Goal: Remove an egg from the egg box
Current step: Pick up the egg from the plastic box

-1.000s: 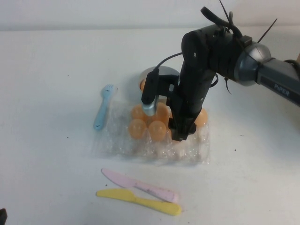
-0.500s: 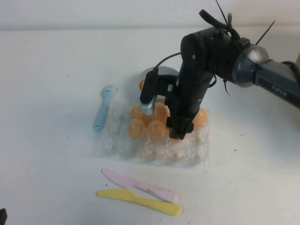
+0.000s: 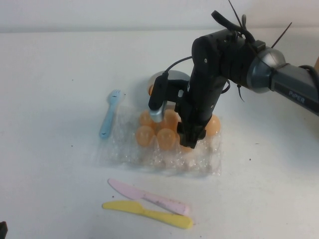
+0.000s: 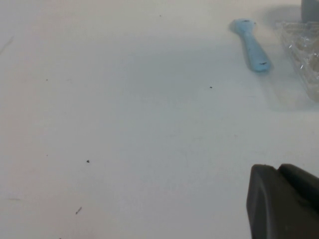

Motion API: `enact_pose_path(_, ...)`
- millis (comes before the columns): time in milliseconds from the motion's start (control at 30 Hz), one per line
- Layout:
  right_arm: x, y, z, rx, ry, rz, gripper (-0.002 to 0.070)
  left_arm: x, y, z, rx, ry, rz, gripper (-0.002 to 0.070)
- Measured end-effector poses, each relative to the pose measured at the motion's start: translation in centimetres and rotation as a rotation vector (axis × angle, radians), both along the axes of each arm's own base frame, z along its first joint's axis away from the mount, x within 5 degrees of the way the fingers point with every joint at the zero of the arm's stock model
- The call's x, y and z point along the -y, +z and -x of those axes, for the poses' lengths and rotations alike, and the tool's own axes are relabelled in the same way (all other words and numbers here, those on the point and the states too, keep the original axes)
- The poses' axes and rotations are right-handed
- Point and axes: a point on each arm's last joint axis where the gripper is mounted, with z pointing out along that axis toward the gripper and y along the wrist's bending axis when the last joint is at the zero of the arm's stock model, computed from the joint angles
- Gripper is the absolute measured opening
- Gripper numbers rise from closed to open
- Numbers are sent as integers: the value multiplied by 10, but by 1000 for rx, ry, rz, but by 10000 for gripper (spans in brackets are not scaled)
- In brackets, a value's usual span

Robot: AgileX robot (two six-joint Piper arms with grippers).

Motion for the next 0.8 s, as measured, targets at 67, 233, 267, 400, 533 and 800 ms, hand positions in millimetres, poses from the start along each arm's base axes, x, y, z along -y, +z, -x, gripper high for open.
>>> enact_pose_path(67, 0, 2, 1, -2, -6, -1, 289, 0, 0, 0, 0, 0, 0, -3)
enact_pose_path(233, 3, 18, 4, 17, -12, 11, 200, 0, 0, 0, 0, 0, 0, -3)
enact_pose_path(267, 4, 22, 4, 24, -13, 11, 193, 0, 0, 0, 0, 0, 0, -3)
enact_pose_path(400, 4, 41, 4, 60, -14, -12, 181, 0, 0, 0, 0, 0, 0, -3)
enact_pose_path(533, 4, 51, 6, 72, -35, -33, 199, 0, 0, 0, 0, 0, 0, -3)
enact_pose_path(800, 6, 34, 11, 8, -28, -12, 489, 0, 0, 0, 0, 0, 0, -3)
